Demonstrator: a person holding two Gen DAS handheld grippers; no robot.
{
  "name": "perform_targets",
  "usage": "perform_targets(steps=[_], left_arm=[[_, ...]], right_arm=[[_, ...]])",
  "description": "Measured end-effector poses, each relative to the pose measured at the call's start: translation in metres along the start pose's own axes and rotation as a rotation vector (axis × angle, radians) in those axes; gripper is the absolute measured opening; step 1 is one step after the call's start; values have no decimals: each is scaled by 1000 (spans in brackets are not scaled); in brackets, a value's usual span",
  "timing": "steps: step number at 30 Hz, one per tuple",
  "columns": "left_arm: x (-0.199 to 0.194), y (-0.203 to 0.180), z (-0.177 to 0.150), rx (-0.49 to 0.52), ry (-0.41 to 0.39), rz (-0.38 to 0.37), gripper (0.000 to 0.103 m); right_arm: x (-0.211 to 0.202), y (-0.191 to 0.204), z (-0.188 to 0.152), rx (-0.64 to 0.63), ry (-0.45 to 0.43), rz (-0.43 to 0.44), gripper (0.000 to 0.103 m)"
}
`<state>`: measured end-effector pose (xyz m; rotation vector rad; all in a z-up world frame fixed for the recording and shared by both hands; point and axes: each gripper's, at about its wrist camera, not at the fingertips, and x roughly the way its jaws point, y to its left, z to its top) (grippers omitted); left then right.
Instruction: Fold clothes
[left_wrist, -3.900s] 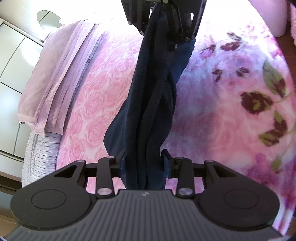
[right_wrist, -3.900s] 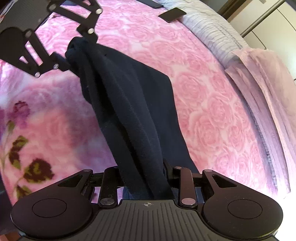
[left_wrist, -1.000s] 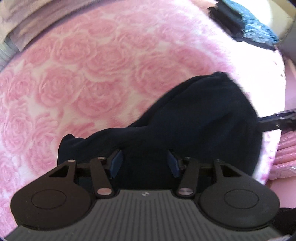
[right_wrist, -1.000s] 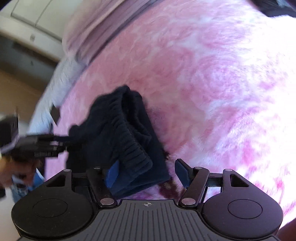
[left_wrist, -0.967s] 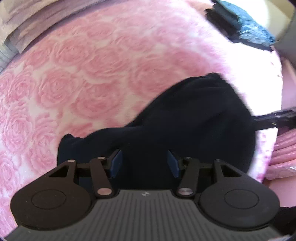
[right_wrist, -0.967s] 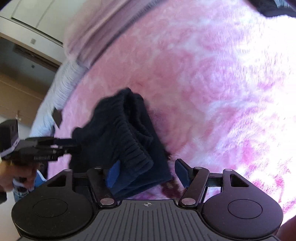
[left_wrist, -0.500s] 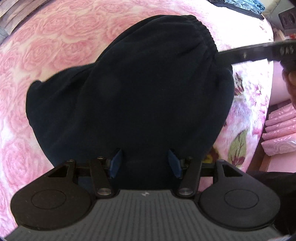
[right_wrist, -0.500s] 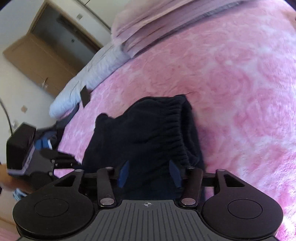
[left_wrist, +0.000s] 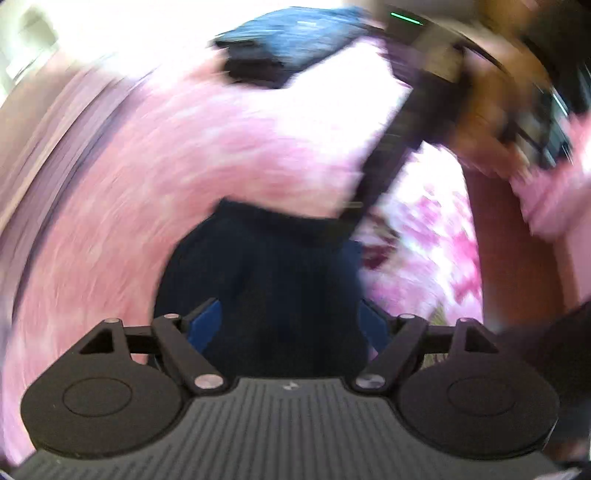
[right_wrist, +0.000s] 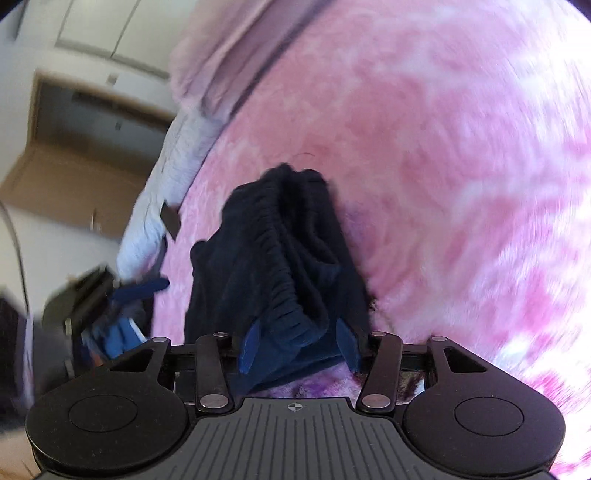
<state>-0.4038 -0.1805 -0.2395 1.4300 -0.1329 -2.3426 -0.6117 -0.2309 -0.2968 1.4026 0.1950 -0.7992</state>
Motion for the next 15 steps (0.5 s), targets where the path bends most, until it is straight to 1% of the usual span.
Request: perform_targets(steps=[1,4,6,7,8,9,10,11,13,15], left_arm=[[5,-12,4,58,-2,14,78],[19,-43,9,201,-4,111,77],[32,-49,18,238,13,189,70],[37,-48,23,233,23,220,47],[38,-43,27,203,30,239,27],[39,-37,31,161,37,247,22],[36,-26,34,104,39,242,19],[31,-16,34,54,33,240,15],[20,4,33,-57,20,254,12],[9,22,31,-159,3,287,11]], right_arm=[[-1,-1,2,28,-10,-1,25],[-12,9,12,50,-25,35,19],[-19,17,19,51,-24,68,19],[-22,22,22,51,-24,84,19],[-25,26,26,41,-20,95,19],[-26,30,29,15,-13,96,19],[-26,35,32,-11,-14,94,19],[-29,36,34,-34,-34,90,19],[-35,28,40,-37,-80,78,20],[-32,17,45,-32,-93,38,21]])
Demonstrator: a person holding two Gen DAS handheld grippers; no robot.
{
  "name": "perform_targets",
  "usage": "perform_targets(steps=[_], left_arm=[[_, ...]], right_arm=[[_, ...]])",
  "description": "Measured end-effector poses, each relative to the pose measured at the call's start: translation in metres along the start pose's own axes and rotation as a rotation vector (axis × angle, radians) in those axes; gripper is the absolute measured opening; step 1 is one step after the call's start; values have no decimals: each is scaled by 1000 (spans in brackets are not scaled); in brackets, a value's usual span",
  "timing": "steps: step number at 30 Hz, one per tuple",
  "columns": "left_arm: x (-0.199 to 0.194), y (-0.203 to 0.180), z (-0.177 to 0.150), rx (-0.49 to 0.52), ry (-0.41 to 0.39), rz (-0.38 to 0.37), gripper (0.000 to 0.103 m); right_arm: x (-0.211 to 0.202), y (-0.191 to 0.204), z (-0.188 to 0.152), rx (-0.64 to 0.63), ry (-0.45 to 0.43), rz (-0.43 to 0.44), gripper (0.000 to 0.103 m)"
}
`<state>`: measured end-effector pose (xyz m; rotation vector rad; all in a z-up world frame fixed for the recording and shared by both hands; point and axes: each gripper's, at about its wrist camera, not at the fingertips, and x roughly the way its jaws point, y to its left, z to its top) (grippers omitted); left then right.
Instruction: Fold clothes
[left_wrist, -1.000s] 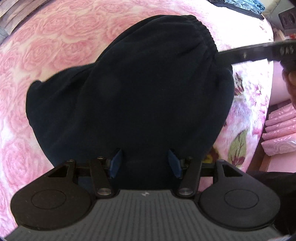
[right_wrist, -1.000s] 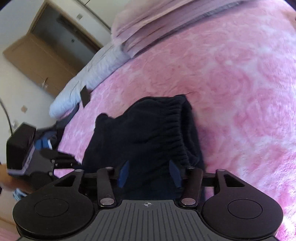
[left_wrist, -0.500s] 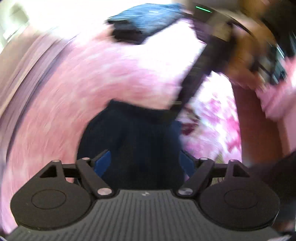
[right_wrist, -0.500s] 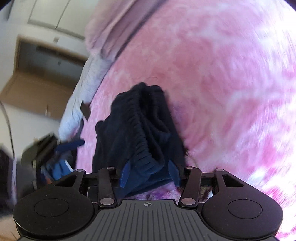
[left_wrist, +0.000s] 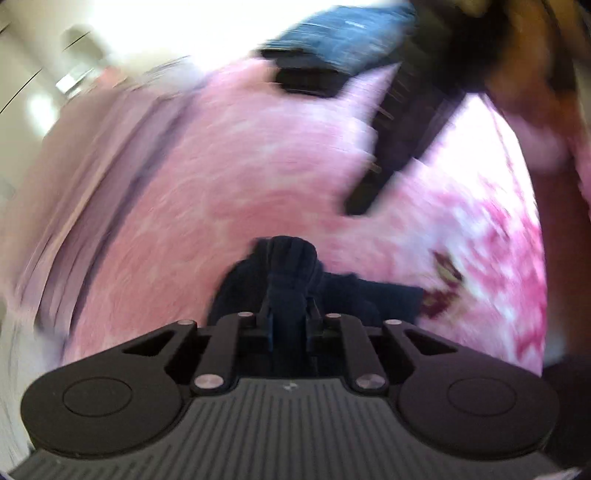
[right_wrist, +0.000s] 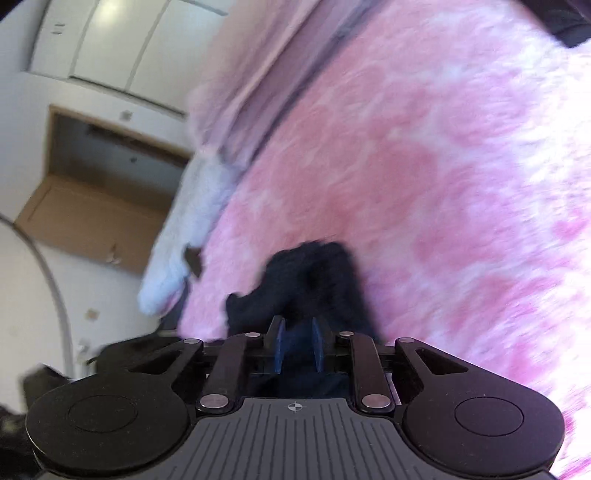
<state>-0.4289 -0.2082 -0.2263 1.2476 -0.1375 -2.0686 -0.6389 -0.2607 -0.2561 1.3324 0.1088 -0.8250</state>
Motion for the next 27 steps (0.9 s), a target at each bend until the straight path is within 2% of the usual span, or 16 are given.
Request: perform_targets(steps=[2,3,4,8,9,11,13,16,20,22,27], left_arm=[[-4,17,2,-71,2,24,11],[-3,23,3,-95,5,27,11],[-3,27,3,-104,9,26,11],[-2,35,9,-135,1,27,11],[-2,35,10,-140,-4,33,10],[-3,34,11,-156,-8,50,10],[-6,31,13,-154,-14,62,10],[-8,17,15,-107,-26,41,10],[6,-27,8,67,-3,-82,10],[16,-50,2,152,25,-139,10],[38,-71,-8,239,74,-150,11]], right_arm=[[14,-8,2,-33,20,-20,33],[23,-11,2,-48,37,-23,53],[32,-14,3,-65,54,-16,62],[66,-16,6,-141,102,8,61],[75,-16,7,-161,113,9,61],[87,-16,9,-196,136,-2,30],[84,-16,8,-196,161,-53,18],[63,-14,4,-55,194,-63,15],[45,-34,-16,205,198,-30,15],[47,-42,-20,223,198,-28,15],[41,-50,-22,159,197,-61,15]])
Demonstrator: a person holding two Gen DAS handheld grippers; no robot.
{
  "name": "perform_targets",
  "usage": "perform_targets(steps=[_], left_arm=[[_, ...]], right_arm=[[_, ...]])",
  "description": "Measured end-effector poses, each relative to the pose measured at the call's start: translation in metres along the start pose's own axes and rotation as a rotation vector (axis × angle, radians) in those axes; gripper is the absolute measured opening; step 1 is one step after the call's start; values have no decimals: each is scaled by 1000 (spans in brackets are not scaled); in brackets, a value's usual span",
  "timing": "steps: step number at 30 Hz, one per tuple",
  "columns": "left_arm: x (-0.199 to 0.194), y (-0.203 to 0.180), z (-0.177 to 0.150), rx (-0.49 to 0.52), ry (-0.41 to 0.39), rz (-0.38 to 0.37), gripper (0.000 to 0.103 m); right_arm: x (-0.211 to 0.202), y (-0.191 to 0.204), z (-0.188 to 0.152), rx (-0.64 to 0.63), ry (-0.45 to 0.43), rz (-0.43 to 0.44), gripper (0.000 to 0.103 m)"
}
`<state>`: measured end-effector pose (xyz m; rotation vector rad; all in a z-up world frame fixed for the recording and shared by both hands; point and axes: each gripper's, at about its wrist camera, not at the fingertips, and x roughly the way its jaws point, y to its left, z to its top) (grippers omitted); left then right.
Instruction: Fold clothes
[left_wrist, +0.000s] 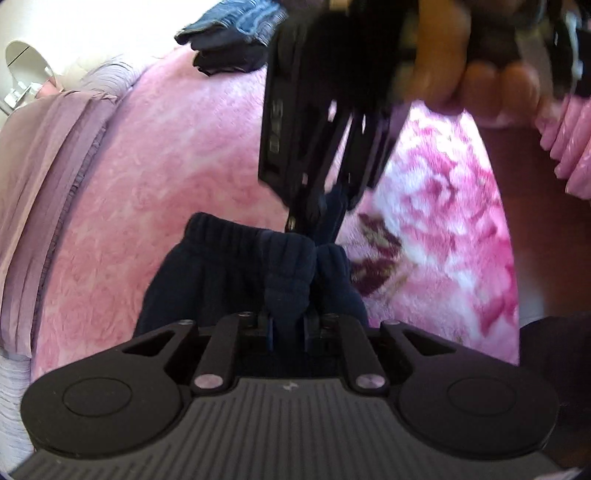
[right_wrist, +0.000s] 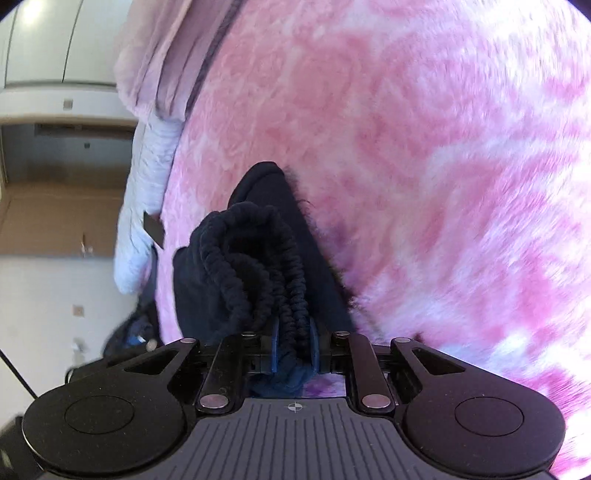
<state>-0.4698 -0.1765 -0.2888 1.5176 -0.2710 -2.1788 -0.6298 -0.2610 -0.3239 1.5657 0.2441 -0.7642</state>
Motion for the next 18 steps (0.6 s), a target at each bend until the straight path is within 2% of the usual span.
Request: perform_targets(steps=[3,5,6,7,8,9,12,14,16,17,18], left_arm=[[9,-6,-2,58,10,2,11],[10,-9,-4,91,5,12,12],[10,-10,-5,101,2,15,12],[9,-11,-7,102,-2,15,12],[8,-11,-8,104,-6,16,12],[7,-11,-9,106,-10,17,13],[-1,-9,-11,95,-39,0,18],[-13,-3,-15,58,-73,-32,27],[-28,4,-21,11,-97,-51,33],[-35,8,-25,-15,-105,-57,34],[-41,12,-30,-46,-108,-58,34]], right_arm=[[-23,4,-4,-43,-61,-49,16],[-37,11,-5,-68,-120,-49,17],[-41,17,-5,-78,-149,-40,27],[-44,21,-5,-95,-171,-28,60],[-45,26,-4,-119,-184,-20,80],[-43,32,-2,-152,-194,-14,86],[-16,50,12,-296,-154,-11,85],[5,57,20,-380,-117,-15,84],[24,58,26,-434,-65,-37,54],[31,58,28,-445,-47,-50,52],[33,59,31,-445,-40,-61,42]])
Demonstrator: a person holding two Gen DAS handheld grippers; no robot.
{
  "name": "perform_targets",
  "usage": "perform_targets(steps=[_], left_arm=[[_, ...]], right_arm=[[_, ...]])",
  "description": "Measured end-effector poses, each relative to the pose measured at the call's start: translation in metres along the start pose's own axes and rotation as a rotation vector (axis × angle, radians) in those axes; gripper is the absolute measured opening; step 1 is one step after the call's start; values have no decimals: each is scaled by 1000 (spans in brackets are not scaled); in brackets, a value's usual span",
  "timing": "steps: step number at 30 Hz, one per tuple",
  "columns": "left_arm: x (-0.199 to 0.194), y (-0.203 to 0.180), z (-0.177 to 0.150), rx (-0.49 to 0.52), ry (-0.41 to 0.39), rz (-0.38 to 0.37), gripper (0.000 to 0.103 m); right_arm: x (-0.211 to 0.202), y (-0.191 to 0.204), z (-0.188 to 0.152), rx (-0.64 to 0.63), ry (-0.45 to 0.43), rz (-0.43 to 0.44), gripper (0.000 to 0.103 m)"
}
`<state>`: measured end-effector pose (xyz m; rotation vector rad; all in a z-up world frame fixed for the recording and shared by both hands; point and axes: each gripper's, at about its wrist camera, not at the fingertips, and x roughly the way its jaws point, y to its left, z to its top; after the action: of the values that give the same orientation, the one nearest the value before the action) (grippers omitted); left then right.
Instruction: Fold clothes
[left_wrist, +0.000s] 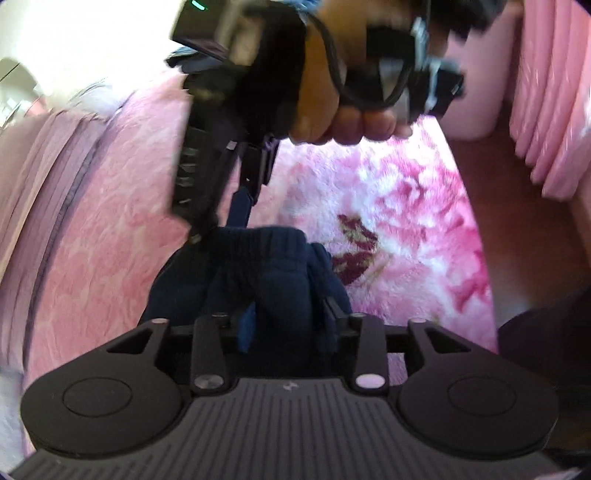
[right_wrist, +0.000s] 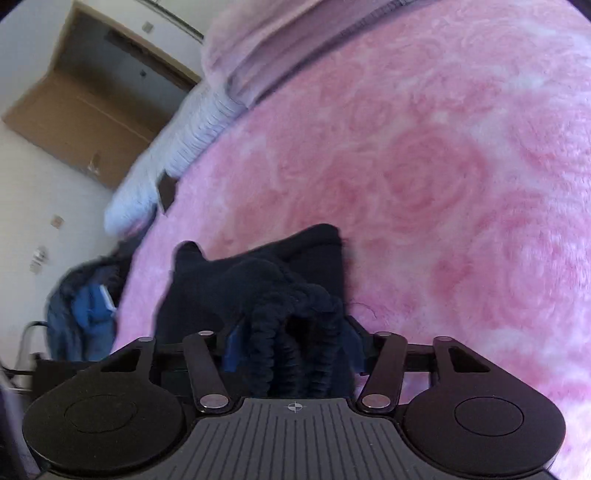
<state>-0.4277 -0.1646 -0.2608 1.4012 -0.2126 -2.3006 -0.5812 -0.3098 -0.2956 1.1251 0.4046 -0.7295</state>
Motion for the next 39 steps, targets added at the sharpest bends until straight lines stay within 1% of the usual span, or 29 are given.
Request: perform_targets(steps=[1,2,4,5,7,8,9,10,11,12,14,18,19,21,24,25,27,28,29,30,33,35,38,39], left_arm=[[-5,3,-3,-33,3,7,34],[-7,6,-5,-60,10,15,34],[-3,7,-11,-101,48,11,34],[3,6,-14,-111,72,1,34],[18,0,-18,-99,116,-29,35],[23,-3,-20,-83,124,-33,38],[25,-6,-22,-69,125,-35,40],[25,-7,-23,-63,124,-38,40],[23,-5,-23,-70,123,-41,40],[19,-4,-24,-80,121,-43,40],[6,1,-28,-115,119,-36,40],[-30,16,-42,-215,119,10,40],[-39,21,-47,-246,121,23,40],[-52,35,-62,-338,143,68,40],[-55,51,-95,-465,215,123,40],[-51,55,-106,-493,236,136,40],[-43,62,-128,-551,265,147,41],[-39,66,-138,-584,268,144,45],[-37,68,-145,-608,258,134,48],[-37,70,-148,-617,247,130,49],[-41,72,-151,-627,222,122,50],[-49,74,-147,-617,191,131,45],[-63,86,-145,-631,131,159,45],[-64,94,-144,-645,113,166,45]], right_arm=[[0,1,4,-11,12,-11,36],[-3,4,9,-39,20,-19,34],[-7,13,17,-92,21,-24,33],[-5,14,19,-99,23,-28,33],[6,5,18,-95,45,-48,33],[10,0,18,-80,51,-46,33],[10,-8,17,-47,51,-27,36],[11,-15,17,-13,51,-9,43],[9,-18,17,-1,47,-1,47],[4,-14,16,-19,38,-8,49],[-10,-5,14,-35,14,-24,49],[-45,25,1,-41,-107,-81,49],[-50,34,-4,-56,-120,-79,49],[-48,53,-16,-117,-87,-37,49],[-45,83,-35,-210,-37,27,49],[-40,86,-42,-230,-14,26,49],[-22,75,-55,-231,46,-39,48],[-15,65,-60,-213,62,-70,42],[-11,56,-64,-196,71,-85,34],[-9,53,-65,-188,78,-99,27],[-11,61,-63,-202,86,-136,27],[-16,77,-61,-228,81,-167,27],[-18,106,-56,-285,28,-183,29],[-16,113,-54,-297,8,-193,36]])
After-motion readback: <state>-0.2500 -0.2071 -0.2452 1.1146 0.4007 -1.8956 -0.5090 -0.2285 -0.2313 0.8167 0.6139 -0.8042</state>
